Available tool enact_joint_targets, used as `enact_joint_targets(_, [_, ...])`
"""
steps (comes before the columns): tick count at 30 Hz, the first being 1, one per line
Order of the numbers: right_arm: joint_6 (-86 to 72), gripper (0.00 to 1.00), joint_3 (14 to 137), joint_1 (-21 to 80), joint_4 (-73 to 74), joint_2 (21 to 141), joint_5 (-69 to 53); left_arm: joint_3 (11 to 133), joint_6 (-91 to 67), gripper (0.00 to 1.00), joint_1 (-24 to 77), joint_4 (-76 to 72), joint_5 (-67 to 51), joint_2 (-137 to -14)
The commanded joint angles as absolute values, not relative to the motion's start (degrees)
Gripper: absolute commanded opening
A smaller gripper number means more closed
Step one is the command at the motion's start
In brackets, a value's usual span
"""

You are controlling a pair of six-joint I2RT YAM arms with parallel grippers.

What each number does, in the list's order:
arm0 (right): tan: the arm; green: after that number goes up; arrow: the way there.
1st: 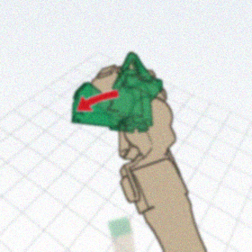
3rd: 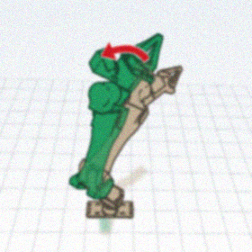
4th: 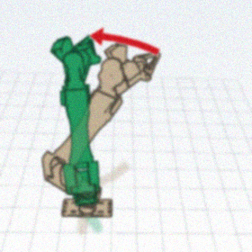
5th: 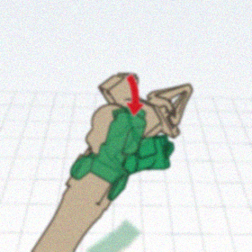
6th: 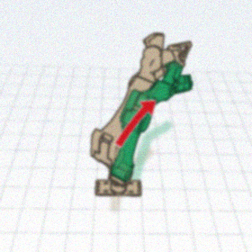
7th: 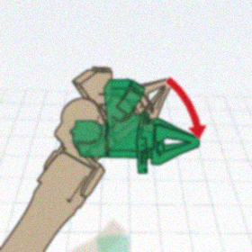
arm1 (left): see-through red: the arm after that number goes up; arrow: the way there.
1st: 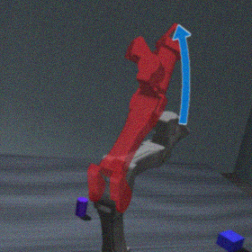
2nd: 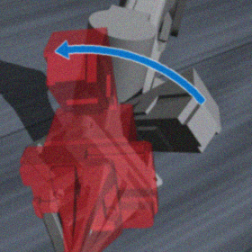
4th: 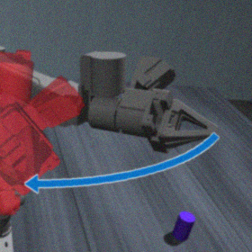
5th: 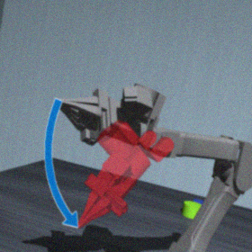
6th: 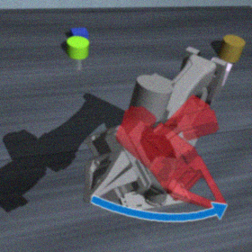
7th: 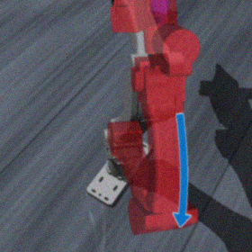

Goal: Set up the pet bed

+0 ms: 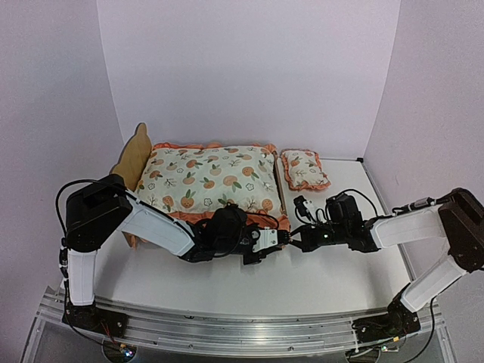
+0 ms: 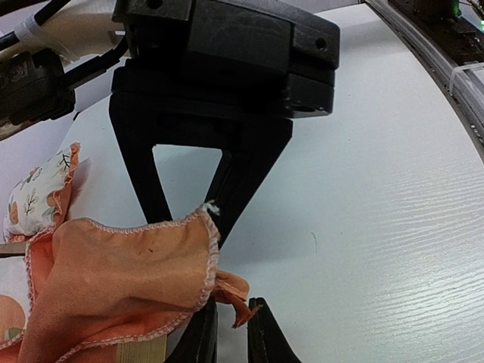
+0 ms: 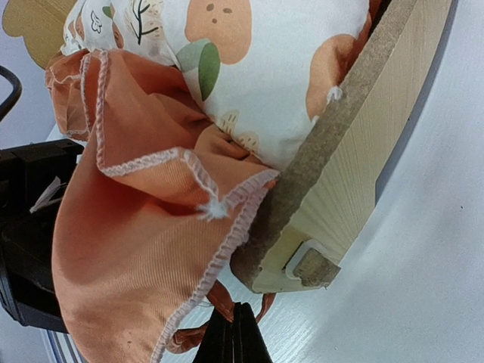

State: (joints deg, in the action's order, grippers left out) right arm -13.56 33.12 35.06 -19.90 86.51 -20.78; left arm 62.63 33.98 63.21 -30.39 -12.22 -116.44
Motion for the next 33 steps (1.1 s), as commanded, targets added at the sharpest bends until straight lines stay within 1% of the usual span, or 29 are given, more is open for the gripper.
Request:
enact_joint_targets(1, [-13.17,0.0,34.83,35.1,-21.27,87.19,-21.21,64.84,33.5,0.13,63.76,-32.91,-12.22,-116.82])
enact_joint_targets(5, [-13.32,0.0,34.7,35.07,-21.27,87.12,-21.27,64.71,33.74,0.02,63.85,-33.18,-11.98,-116.79])
enact_joint_targets(6, [-13.35,0.0,34.64,35.07,-21.27,87.03,-21.23,64.68,33.75,0.0,63.88,-33.24,-11.83,-116.76])
enact_joint_targets(11, [-13.66,0.0,34.3,35.06,-20.75,85.73,-20.4,64.01,32.7,0.0,63.89,-32.72,-9.85,-116.16])
enact_joint_targets(14, [-13.64,0.0,34.54,35.01,-17.1,83.09,-17.95,63.41,31.7,0.0,63.56,-30.63,-6.98,-115.47])
enact_joint_targets(23, [-13.38,0.0,36.38,34.41,-8.26,73.82,-9.41,55.4,35.58,0.0,61.97,-26.98,-3.29,-111.18])
enact_joint_targets(28, [-13.17,0.0,39.66,33.5,-7.72,73.73,-5.84,51.6,38.45,0.0,61.02,-27.17,-1.82,-110.83])
enact_joint_targets(33, [-12.66,0.0,43.99,31.33,-6.34,76.6,-1.05,47.43,42.83,0.0,60.66,-29.04,-1.56,-110.67])
